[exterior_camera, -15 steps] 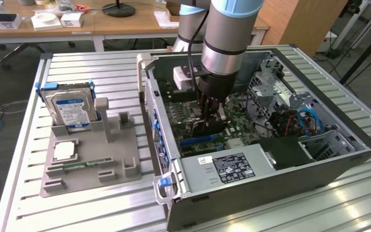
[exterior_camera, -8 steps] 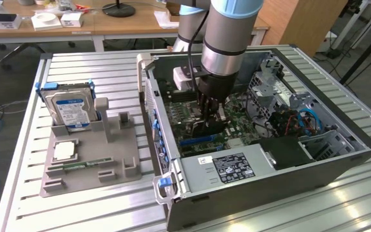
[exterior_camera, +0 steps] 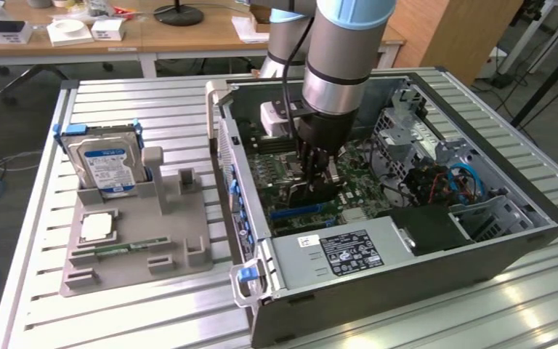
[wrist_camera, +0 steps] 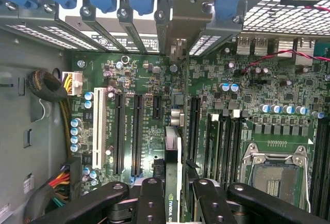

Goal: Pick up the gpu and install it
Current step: 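Insert the gpu into the slot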

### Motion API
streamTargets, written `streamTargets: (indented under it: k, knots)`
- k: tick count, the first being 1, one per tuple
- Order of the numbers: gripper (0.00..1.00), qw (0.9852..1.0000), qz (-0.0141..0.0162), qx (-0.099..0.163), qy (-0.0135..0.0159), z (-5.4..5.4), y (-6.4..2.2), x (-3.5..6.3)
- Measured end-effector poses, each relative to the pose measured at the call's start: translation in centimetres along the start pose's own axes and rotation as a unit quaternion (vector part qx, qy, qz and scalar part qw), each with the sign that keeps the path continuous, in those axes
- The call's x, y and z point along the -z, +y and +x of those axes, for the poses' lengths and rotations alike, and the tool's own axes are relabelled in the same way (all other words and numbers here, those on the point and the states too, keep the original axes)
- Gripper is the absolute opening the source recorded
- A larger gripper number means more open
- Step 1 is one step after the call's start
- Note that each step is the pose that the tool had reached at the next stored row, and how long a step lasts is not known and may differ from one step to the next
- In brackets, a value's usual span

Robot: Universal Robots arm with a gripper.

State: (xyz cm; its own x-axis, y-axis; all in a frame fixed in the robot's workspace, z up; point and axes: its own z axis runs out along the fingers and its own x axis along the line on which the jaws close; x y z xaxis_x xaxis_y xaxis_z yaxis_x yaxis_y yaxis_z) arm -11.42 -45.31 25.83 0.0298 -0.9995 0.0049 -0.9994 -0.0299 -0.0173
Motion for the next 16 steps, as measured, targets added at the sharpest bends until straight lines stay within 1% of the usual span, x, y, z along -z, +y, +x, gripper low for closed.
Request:
streamTargets:
  k: [16]
  knots:
    - [0.26, 1.0000, 0.0000, 0.000, 0.0000, 0.02, 0.00, -0.19]
